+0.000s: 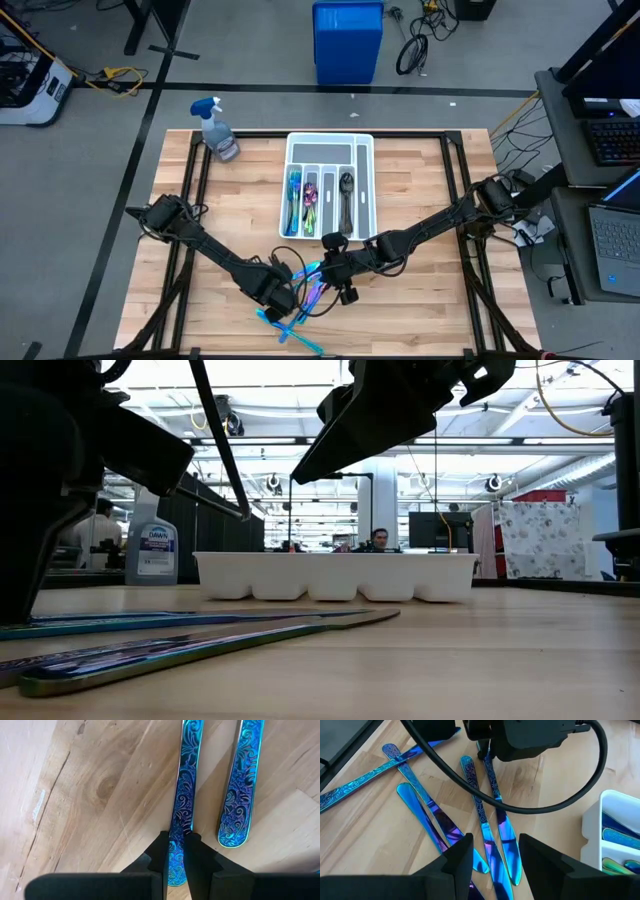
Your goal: Sort silverware
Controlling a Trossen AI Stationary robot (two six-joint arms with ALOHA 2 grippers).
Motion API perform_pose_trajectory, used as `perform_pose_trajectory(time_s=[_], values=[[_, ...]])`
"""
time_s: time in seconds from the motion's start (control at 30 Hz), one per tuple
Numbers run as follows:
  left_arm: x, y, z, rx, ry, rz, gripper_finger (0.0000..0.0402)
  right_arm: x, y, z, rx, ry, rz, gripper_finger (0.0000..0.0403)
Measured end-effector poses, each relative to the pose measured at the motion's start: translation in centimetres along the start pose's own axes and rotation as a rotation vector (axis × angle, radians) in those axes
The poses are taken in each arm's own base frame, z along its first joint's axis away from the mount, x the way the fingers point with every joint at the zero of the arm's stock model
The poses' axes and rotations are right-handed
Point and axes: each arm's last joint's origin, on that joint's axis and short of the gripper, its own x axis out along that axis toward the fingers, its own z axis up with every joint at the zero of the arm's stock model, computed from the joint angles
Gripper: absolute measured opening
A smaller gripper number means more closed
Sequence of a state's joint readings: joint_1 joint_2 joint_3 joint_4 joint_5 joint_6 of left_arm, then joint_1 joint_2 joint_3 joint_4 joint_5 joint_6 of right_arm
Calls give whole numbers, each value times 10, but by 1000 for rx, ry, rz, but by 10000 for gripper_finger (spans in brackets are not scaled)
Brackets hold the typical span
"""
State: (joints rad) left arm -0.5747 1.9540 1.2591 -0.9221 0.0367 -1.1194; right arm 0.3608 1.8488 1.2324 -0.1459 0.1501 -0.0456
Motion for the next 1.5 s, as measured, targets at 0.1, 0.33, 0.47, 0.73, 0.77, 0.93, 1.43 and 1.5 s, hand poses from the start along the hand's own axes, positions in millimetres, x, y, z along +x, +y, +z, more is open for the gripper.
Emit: perform_pose_trajectory(time_s=[0.1,0.33,0.47,0.73,0.77,0.93,1.43,1.5], values=[[-3,-1,0,1,2,3,33,0,0,0,0,0,0,141],[-3,-1,0,1,6,5,33,0,0,0,0,0,0,141],[-3,-1,-1,0,27,2,33,0,0,0,0,0,0,141],[-4,-1,-1,1,44,-5,33,2,0,0,-4,-12,-1,141],[-4,-1,-1,1,45,-5,33,4,0,0,-8,-10,-1,141],[-4,-1,-1,8,48,-7,33,12,2,-4,-21,-4,0,141],[-19,-4,-1,9,52,14,33,16,2,-4,-23,-19,-2,141],[-22,-4,-1,8,50,17,33,16,2,-4,-23,-19,-2,141]])
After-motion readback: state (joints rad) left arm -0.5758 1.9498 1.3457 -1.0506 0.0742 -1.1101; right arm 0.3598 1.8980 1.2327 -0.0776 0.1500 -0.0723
